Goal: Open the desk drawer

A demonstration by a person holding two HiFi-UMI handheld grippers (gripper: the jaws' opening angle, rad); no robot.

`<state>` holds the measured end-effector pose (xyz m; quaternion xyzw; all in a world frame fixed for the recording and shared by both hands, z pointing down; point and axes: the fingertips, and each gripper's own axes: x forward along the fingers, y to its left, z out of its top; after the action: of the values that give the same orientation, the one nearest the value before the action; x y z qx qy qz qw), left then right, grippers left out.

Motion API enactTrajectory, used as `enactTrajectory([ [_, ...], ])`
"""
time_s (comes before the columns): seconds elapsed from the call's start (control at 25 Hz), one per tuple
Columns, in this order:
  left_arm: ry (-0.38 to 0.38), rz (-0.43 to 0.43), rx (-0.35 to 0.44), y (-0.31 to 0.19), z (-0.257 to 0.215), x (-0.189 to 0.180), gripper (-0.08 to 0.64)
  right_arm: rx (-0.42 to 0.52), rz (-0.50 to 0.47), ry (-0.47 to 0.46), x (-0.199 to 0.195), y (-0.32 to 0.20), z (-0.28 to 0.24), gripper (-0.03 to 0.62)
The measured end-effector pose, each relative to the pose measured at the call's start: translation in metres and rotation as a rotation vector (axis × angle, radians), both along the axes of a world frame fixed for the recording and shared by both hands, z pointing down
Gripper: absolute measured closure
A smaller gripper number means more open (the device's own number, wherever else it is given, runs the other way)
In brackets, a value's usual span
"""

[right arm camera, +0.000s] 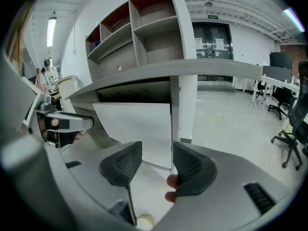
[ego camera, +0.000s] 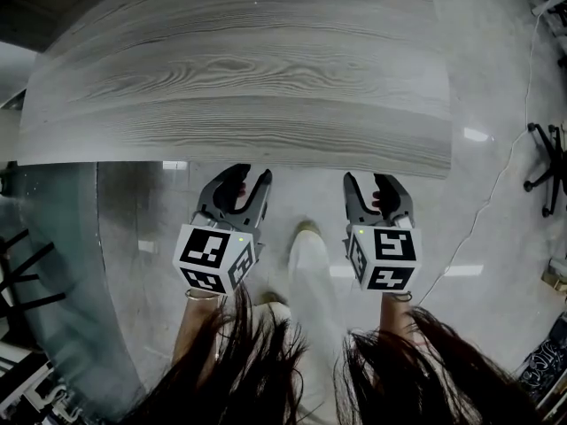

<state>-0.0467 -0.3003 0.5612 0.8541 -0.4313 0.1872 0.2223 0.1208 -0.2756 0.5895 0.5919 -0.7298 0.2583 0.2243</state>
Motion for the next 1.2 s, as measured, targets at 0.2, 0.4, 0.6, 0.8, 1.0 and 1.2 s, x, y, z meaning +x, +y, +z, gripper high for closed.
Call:
enactTrajectory([
  [0.2,-0.003,0.004,-0.006,-0.004,0.004,0.001,0.422,-0.01,-0.008,0.007,0.0,0.0,0.005,0.399],
  [0.4,-0.004,0.015,-0.007,-0.008,0.007,0.003,0.411,-0.012,-0.021,0.01,-0.003,-0.002,0.007,0.391],
  [0.6,-0.006,0.025,-0.012,-0.011,0.01,0.004,0.393,-0.015,-0.042,0.024,-0.005,-0.003,0.011,0.383],
  [0.8,-0.01,0.034,-0.01,-0.014,0.011,0.008,0.383,-0.016,-0.059,0.03,-0.006,-0.004,0.012,0.379],
  [1.0,-0.009,0.052,-0.016,-0.016,0.012,0.011,0.377,-0.024,-0.064,0.019,-0.008,-0.007,0.013,0.374],
  [1.2,-0.011,0.083,-0.021,-0.018,0.012,0.014,0.374,-0.028,-0.063,0.02,-0.009,-0.011,0.014,0.373],
])
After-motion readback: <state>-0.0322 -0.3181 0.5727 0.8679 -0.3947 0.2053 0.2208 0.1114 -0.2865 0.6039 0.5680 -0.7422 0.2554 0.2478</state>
